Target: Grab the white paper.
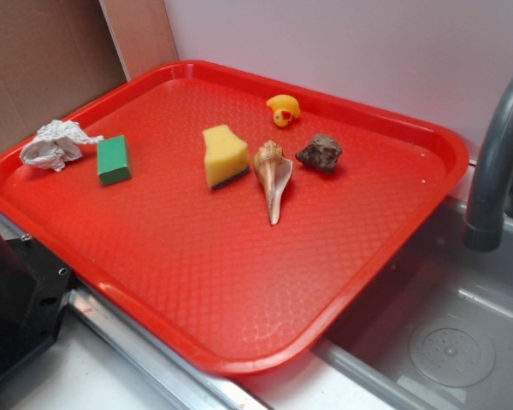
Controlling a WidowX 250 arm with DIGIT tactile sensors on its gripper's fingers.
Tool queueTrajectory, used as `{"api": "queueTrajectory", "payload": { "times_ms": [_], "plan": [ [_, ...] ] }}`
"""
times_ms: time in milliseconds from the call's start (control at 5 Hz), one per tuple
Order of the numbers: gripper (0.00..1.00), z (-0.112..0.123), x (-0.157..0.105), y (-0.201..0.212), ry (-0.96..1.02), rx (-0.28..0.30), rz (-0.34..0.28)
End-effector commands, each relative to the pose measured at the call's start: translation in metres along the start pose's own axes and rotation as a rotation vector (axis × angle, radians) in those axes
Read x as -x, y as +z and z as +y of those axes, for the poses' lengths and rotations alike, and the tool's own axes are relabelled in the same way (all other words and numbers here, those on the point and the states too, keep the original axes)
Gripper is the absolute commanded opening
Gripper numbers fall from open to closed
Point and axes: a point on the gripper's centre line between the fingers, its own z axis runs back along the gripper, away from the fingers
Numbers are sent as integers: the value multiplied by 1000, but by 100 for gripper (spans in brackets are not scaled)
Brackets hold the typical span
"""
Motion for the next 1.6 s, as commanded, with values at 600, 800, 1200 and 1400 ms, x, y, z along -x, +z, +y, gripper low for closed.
{"api": "queueTrajectory", "payload": {
  "times_ms": [600,800,1200,1400],
  "plan": [
    [100,149,-20,-124,738,-153,8],
    [100,170,-6,-139,984,-263,-107],
    [100,175,-19,-164,1144,-235,-147],
    [100,185,-20,-184,1147,-302,-95]
  ]
}}
